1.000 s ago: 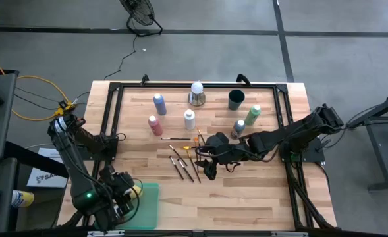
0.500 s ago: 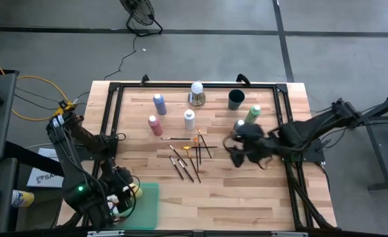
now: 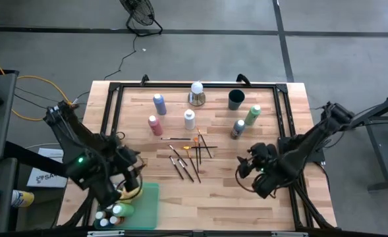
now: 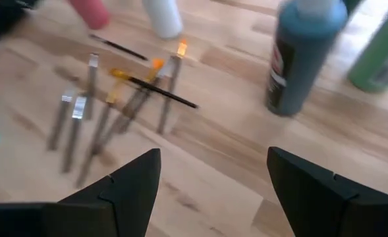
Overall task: Pick & Place Paint Supplies
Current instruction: Put the green paint bottle into the green bin
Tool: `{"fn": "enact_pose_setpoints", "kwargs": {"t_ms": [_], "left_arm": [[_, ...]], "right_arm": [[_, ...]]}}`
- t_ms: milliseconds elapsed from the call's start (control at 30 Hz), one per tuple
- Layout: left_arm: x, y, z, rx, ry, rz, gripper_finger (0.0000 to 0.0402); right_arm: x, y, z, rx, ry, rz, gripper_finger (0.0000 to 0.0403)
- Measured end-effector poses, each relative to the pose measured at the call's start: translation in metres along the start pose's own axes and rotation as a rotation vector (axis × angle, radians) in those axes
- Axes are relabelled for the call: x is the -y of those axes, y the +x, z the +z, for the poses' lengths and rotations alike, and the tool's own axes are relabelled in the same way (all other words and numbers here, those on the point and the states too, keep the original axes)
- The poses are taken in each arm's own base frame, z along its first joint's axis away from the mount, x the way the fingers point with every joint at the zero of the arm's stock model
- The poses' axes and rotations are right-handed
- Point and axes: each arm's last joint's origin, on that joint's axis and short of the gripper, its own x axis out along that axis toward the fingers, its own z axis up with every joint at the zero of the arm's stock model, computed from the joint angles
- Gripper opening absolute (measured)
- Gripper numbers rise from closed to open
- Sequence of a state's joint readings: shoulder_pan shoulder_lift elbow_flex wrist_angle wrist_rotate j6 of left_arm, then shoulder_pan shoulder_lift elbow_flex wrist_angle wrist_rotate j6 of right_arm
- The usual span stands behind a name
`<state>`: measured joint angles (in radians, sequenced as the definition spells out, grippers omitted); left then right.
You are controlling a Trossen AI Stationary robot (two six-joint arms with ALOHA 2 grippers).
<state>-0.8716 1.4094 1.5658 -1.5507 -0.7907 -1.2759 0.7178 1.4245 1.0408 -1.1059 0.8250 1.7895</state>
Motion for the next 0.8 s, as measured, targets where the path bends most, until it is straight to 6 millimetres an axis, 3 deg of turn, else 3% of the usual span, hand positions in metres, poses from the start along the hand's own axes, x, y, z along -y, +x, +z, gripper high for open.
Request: {"fn": "enact_pose_setpoints", "kwargs": {"t_ms": [200,433,800], "left_arm": [[-0.013,0.015,0.025,0.021,0.033,0.027,0.0225],[-0.026,0.032,0.044,0.022,0.020,0.095,0.0225],[-0.041,0.048,0.057,-0.013,-0.056,0.160,0.0225]], "right_arm": [[0.012,0.042,-0.036,0.090,0.005,-0.106,0.0271],[0.022,0.094,-0.059,0.198,-0.037,-0.210,0.0271],[0.034,0.152,-0.061,0.272,0.010,-0.411,0.0271]]}}
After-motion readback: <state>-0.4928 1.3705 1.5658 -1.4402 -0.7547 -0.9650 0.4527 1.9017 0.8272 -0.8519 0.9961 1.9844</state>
